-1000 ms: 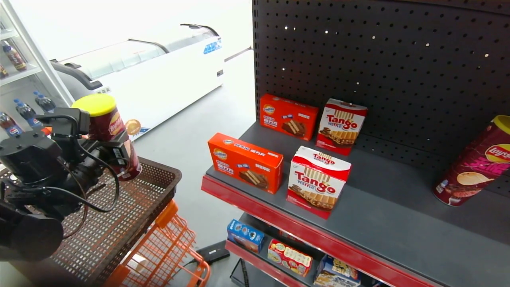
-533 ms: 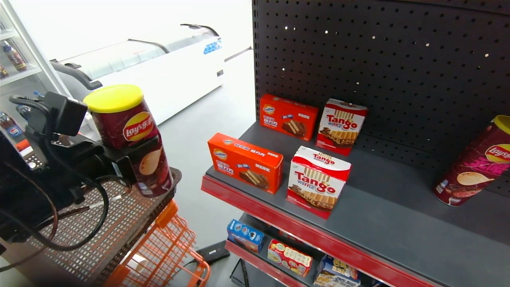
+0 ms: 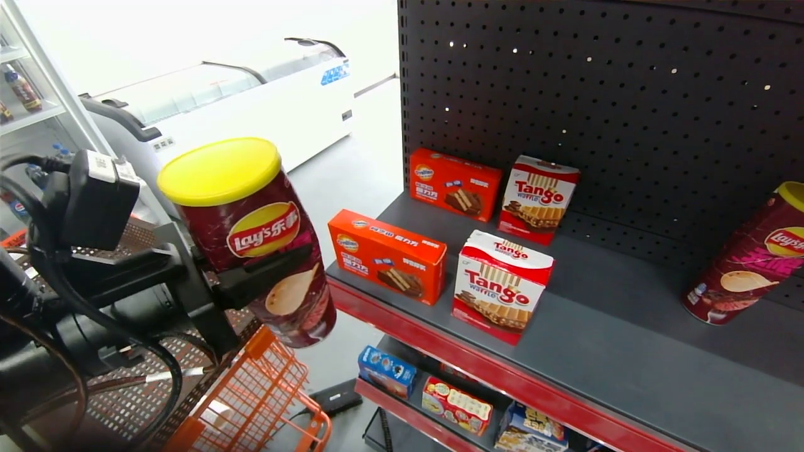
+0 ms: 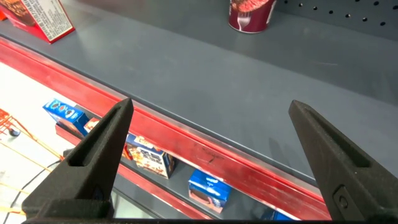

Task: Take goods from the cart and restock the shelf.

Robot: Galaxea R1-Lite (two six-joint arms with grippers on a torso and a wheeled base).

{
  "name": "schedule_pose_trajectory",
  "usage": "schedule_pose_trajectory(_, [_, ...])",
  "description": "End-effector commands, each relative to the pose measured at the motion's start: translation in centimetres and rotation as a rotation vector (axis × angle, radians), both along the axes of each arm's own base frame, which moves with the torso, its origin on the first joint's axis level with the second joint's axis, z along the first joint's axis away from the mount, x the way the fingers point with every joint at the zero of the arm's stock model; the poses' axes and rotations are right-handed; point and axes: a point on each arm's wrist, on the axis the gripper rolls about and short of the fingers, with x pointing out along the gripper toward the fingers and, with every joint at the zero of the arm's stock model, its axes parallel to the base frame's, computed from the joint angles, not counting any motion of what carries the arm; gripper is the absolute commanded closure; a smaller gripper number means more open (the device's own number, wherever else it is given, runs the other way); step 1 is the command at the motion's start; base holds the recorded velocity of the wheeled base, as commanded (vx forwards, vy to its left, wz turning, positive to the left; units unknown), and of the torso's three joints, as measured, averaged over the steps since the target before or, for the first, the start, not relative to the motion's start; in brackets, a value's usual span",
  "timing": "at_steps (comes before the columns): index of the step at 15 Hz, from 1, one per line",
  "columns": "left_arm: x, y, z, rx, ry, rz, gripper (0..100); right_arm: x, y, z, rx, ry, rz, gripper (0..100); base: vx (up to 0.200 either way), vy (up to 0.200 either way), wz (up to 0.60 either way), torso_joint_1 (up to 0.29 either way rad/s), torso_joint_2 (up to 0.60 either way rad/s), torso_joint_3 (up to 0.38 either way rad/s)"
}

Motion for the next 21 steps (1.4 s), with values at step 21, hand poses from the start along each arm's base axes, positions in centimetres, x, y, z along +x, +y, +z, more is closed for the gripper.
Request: schedule_pose_trajectory(21, [-6.2, -2.7, -2.9, -0.024, 0.185, -0.324, 100, 0.0, 0.0, 0.0, -0.002, 0.001, 0.002, 0, 0.0, 0.0, 0.0, 0.0, 0.0, 0.0])
